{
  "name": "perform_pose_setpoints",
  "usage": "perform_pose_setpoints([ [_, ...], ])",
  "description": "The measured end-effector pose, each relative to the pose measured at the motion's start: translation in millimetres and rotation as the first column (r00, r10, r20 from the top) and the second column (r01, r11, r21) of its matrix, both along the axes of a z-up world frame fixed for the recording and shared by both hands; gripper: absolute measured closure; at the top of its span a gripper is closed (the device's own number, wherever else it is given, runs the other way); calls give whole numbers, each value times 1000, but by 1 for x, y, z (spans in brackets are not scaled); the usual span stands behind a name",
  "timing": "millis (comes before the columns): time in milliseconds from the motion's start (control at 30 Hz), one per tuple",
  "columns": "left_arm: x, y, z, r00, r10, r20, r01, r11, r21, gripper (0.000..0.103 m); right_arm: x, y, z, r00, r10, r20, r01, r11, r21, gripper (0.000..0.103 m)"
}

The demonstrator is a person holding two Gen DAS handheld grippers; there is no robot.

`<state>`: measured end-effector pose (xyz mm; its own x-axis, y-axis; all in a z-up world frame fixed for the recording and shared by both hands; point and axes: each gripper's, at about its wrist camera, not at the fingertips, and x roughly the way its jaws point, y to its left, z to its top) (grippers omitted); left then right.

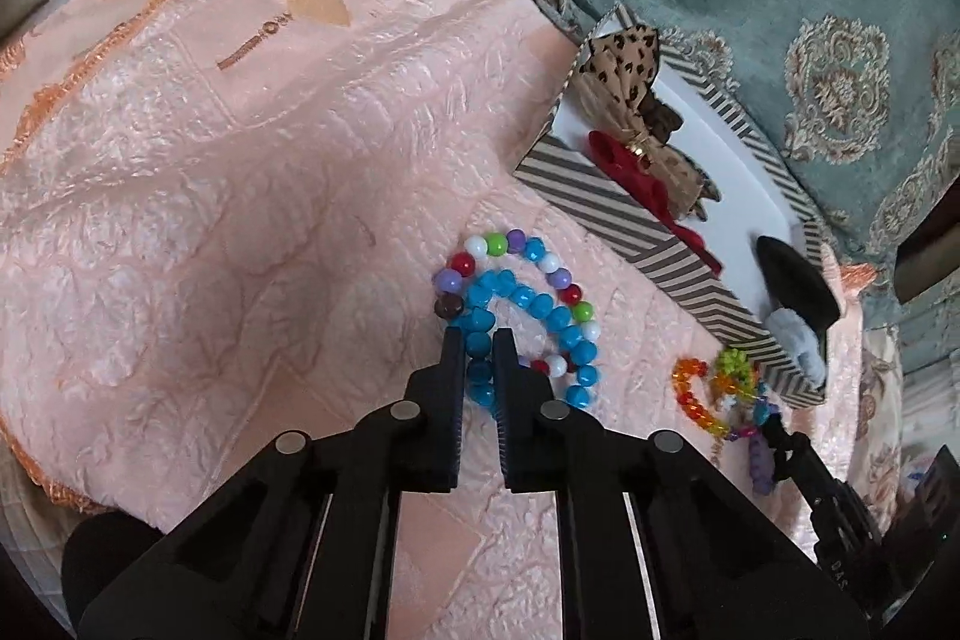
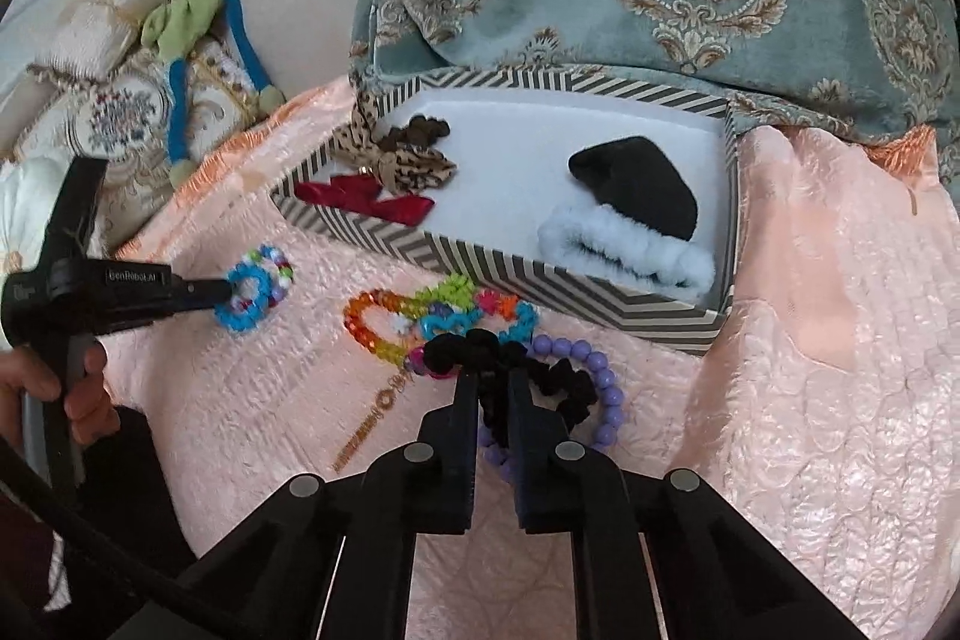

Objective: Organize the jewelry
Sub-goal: 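Grasp the blue bead bracelet with the left tool while the right tool grasps the black scrunchie, then carry the bracelet and scrunchie over the white tray and lower them inside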

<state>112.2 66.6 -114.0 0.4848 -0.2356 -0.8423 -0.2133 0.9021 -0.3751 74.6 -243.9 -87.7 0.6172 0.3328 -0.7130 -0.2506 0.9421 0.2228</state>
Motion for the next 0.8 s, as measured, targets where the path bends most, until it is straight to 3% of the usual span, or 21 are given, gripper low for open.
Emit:
perform_pose_setpoints([
  [433, -24, -8, 73, 987, -65, 145, 61, 998, 33, 95, -15, -12, 53, 996, -17, 87, 8, 994, 106, 95],
  [800, -13, -41, 111, 965, -154, 214, 133, 985, 107, 95, -8, -30, 81, 989, -80, 127, 64, 989, 130, 95],
])
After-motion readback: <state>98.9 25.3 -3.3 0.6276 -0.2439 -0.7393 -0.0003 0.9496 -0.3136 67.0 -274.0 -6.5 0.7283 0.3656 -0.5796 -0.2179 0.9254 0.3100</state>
